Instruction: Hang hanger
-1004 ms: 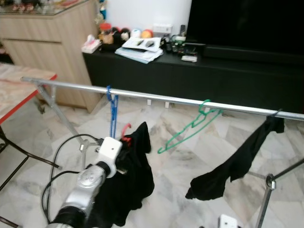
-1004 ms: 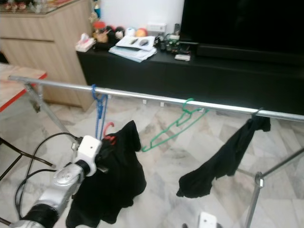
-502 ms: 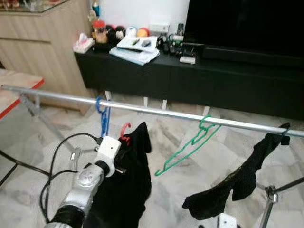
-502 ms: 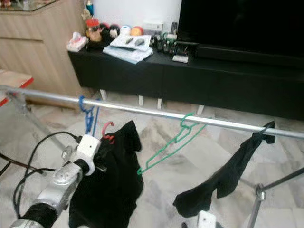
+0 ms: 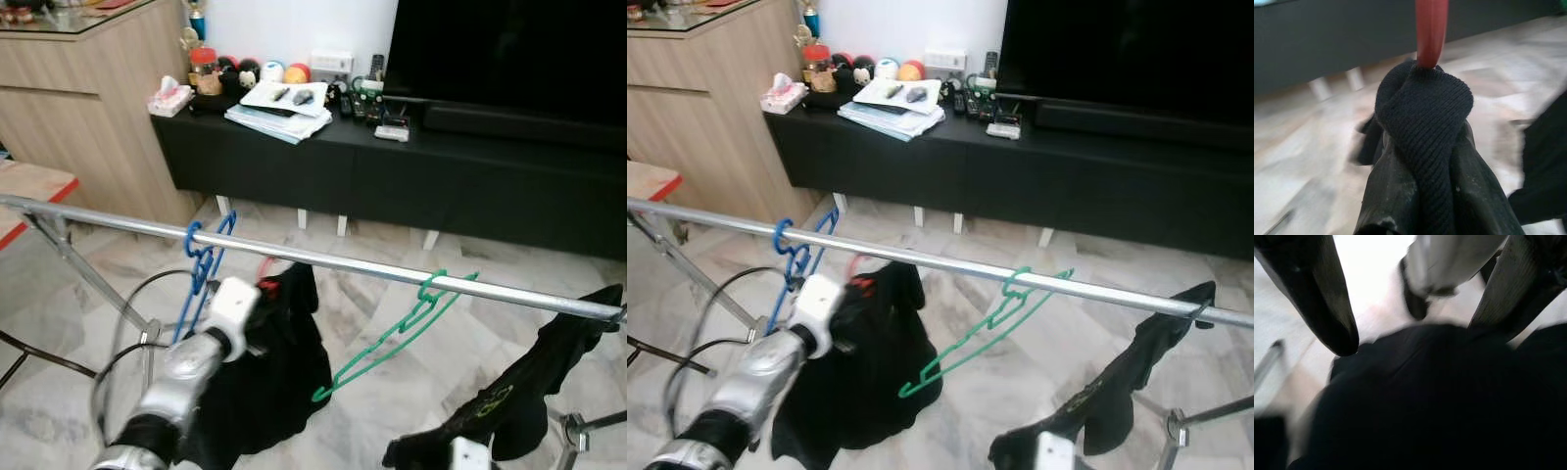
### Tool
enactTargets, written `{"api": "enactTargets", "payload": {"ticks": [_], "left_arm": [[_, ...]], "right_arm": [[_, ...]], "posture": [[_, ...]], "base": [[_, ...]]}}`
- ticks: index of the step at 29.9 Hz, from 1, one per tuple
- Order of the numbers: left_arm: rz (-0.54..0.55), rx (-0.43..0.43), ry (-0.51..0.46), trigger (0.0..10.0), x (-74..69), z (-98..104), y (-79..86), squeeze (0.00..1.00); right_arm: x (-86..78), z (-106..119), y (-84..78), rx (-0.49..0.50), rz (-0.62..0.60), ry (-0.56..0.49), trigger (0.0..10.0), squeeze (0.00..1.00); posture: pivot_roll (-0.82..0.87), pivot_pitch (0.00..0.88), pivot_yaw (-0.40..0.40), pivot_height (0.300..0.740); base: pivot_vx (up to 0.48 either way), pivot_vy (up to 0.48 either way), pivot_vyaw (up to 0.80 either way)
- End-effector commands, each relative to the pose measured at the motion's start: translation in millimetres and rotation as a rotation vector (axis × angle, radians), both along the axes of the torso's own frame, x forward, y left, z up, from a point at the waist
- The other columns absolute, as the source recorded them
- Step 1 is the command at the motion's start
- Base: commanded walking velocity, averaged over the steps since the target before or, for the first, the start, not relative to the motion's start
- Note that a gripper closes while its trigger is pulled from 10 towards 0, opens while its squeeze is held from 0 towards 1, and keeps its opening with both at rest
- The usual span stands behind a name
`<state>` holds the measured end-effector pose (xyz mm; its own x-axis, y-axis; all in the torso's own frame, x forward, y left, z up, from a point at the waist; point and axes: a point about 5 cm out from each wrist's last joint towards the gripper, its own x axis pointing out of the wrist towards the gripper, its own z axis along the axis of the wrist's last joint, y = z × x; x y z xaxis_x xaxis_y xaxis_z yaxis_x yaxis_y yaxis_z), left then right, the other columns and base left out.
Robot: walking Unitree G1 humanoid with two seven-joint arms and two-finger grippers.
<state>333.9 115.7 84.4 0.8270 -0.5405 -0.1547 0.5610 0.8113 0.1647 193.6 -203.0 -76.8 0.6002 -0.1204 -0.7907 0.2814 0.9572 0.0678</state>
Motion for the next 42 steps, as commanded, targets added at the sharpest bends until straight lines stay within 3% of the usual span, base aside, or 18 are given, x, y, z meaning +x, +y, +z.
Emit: {"api": "enactTargets", "payload": {"ticks": [1,6,9,12,16,19,24,36,42], "left_arm": [[-0.012,0.016,-0.085,10.0,4.7,16,8.9,0.0],[-0.028,0.032,-0.06,10.0,-0.5,9,15.8,0.0],[-0.087,0.019,-0.045,10.0,-6.7,6,14.1,0.0],[-0.154,0.062,-0.044,10.0,-14.9,2,11.9,0.0],[-0.262,0.148,-0.118,10.0,-26.5,7,10.1,0.0],[-0.276,0.152,-0.16,10.0,-27.4,14,10.9,0.0],[-0.242,0.137,-0.193,10.0,-23.2,24,12.9,0.0],[-0.095,-0.005,-0.185,10.0,-7.0,35,9.5,0.0],[-0.016,-0.015,-0.174,10.0,1.9,38,9.9,0.0]], "right_arm": [[-3.9,-3,6.7,0.014,0.01,0.019,10.0,0.0],[-4.0,-3,6.8,0.015,0.012,0.019,10.0,0.0],[-4.2,-3,6.6,0.016,0.012,0.019,10.0,0.0],[-4.2,-3,6.3,0.015,0.014,0.02,10.0,0.0],[-4.3,-3,6.3,0.013,0.019,0.022,10.0,0.0],[-4.5,-3,6.3,0.012,0.022,0.023,10.0,0.0],[-4.4,-3,6.1,0.011,0.027,0.023,10.0,0.0],[-4.7,-4,6.2,0.007,0.031,0.025,10.0,0.0],[-5.0,-4,6.7,0.007,0.033,0.026,10.0,0.0]], "posture": [[-0.06,0.094,-0.011,0.74],[-0.06,0.099,-0.009,0.74],[-0.06,0.101,-0.008,0.74],[-0.05,0.106,-0.01,0.74],[-0.05,0.11,-0.009,0.74],[-0.05,0.109,-0.01,0.74],[-0.05,0.11,-0.012,0.74],[-0.06,0.112,-0.009,0.74],[-0.06,0.109,-0.005,0.74]], "base": [[0.0,0.0,0.0],[0.0,0.0,0.0],[0.0,0.0,0.0],[0.0,0.0,0.0],[0.0,0.0,0.0],[0.0,0.0,0.0],[0.0,0.0,0.0],[0.0,0.0,0.0],[0.0,0.0,0.0]]}}
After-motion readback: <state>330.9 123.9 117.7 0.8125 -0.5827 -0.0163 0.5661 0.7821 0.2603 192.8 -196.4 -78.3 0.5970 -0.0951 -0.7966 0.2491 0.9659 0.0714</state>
